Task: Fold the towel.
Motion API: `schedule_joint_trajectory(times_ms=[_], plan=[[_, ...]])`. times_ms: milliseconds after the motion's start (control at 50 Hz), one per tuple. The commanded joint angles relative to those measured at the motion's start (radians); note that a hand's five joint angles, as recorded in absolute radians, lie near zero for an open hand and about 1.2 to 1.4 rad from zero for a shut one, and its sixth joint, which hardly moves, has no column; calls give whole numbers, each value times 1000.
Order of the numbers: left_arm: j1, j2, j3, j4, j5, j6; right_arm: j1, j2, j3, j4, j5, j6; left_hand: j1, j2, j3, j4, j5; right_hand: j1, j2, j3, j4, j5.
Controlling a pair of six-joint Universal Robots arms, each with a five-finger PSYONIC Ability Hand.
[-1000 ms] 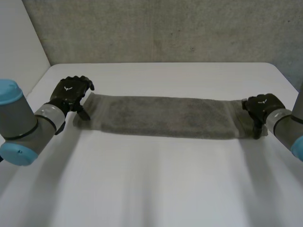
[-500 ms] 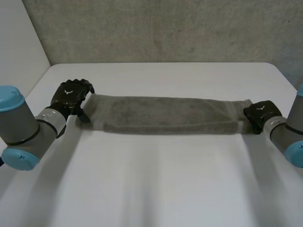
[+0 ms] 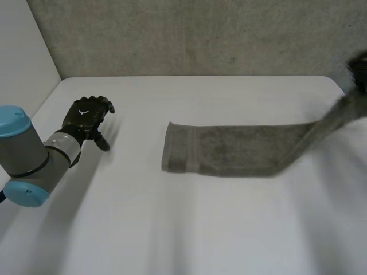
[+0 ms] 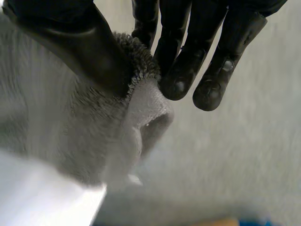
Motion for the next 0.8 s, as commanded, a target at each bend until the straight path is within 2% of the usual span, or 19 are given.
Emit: schedule_joint_trajectory(times_ms=[20, 40, 60, 100, 180, 200, 220, 240, 260, 380, 420, 540, 600, 640, 760, 800], plan=[[-1, 1, -7, 0, 1, 0, 383, 35, -78, -2, 55, 15, -67, -55, -66, -70, -41, 80, 90, 72, 62, 65], [-1, 1, -9, 0, 1, 2, 466, 63, -78, -4, 55, 15, -64, -52, -63, -67, -39, 80, 90, 72, 62, 65], [-1, 1, -9, 0, 1, 2, 467, 63, -78, -4, 55, 15, -64, -52, -63, -67, -38, 80, 90, 72, 62, 65], [-1, 1, -10, 0, 1, 2, 620, 129, -78, -11, 50, 13, -64, -52, -63, -67, -39, 80, 90, 72, 62, 65], [-1, 0, -10, 0, 1, 2, 709, 206, -84, -20, 55, 7, -67, -55, -66, -70, -41, 80, 90, 72, 62, 65], [-1, 0, -10, 0, 1, 2, 726, 244, -84, -19, 57, -2, -67, -55, -66, -70, -41, -306, -296, -314, -323, -321], [-1, 0, -10, 0, 1, 2, 726, 244, -84, -19, 57, -2, -67, -55, -66, -70, -41, -310, -300, -317, -327, -325], [-1, 0, -10, 0, 1, 2, 735, 273, -84, -17, 60, -17, -67, -55, -66, -70, -41, -949, -939, -957, -966, -964], [-1, 0, -10, 0, 1, 2, 737, 287, -80, -16, 69, -36, -67, -55, -66, -70, -41, -1142, -1132, -1150, -1159, -1157], [-1, -2, -14, 0, 2, 2, 709, 279, -69, -16, 129, -54, -67, -55, -66, -70, -41, -1142, -1132, -1150, -1159, -1157], [-1, -3, -14, 5, 2, 3, 653, 243, -34, -8, 162, -39, -67, -55, -66, -70, -41, -1142, -1132, -1150, -1159, -1157], [-4, -9, -15, 11, 2, 8, 556, 117, 121, -28, 152, 26, -67, -55, -66, -70, -41, -1142, -1132, -1150, -1159, -1157], [-7, -11, -15, 11, 2, 8, 490, 55, 227, -62, 129, 102, -67, -55, -66, -70, -41, -1142, -1132, -1150, -1159, -1157], [-11, -11, -17, 11, 2, 8, 439, 17, 319, -82, 84, 176, -67, -55, -66, -70, -41, -1142, -1132, -1150, -1159, -1157], [-16, -11, -17, 11, 1, 8, 369, -4, 424, -86, 23, 228, -67, -55, -66, -70, -41, -1142, -1132, -1150, -1159, -1157], [-18, -11, -21, 11, 1, 8, 335, 0, 462, -92, -6, 242, -67, -55, -66, -70, -41, -1053, -1043, -1061, -1070, -1068]])
